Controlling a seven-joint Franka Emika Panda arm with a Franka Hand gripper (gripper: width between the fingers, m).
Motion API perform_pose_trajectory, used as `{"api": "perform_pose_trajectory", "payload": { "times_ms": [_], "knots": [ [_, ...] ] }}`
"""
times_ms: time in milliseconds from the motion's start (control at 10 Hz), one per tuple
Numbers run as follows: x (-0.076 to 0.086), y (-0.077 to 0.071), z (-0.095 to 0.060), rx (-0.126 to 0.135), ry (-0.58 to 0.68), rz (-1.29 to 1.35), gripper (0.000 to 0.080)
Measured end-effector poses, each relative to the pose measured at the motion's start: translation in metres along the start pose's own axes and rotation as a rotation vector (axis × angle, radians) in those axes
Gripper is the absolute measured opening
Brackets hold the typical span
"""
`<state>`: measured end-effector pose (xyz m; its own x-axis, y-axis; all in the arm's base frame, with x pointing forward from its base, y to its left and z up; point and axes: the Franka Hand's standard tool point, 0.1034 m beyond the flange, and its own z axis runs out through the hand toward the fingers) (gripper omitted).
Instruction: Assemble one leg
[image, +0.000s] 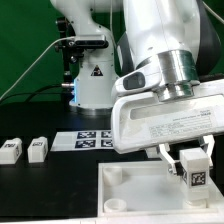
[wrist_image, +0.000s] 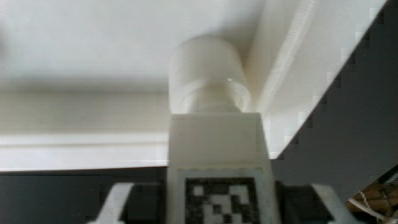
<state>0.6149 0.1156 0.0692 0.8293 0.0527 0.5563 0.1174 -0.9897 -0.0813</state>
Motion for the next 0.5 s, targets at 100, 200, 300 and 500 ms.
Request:
{"api": "perform_pose_trajectory", "payload": {
  "times_ms": [100,200,300,500],
  "knots": [
    [0.0000,-0.0002,0.0003,-0.005,0.005,0.002,0.0291],
    [0.0002,-0.0006,0.0007,-0.009,0.008,0.003,0.0291],
    [0.0002,-0.0013,0.0009,-0.021,0.011,0.022,0.0291],
    [-0.0005,-0.0025,0.0005,-0.062,0.017,0.064,0.0291]
  ]
}}
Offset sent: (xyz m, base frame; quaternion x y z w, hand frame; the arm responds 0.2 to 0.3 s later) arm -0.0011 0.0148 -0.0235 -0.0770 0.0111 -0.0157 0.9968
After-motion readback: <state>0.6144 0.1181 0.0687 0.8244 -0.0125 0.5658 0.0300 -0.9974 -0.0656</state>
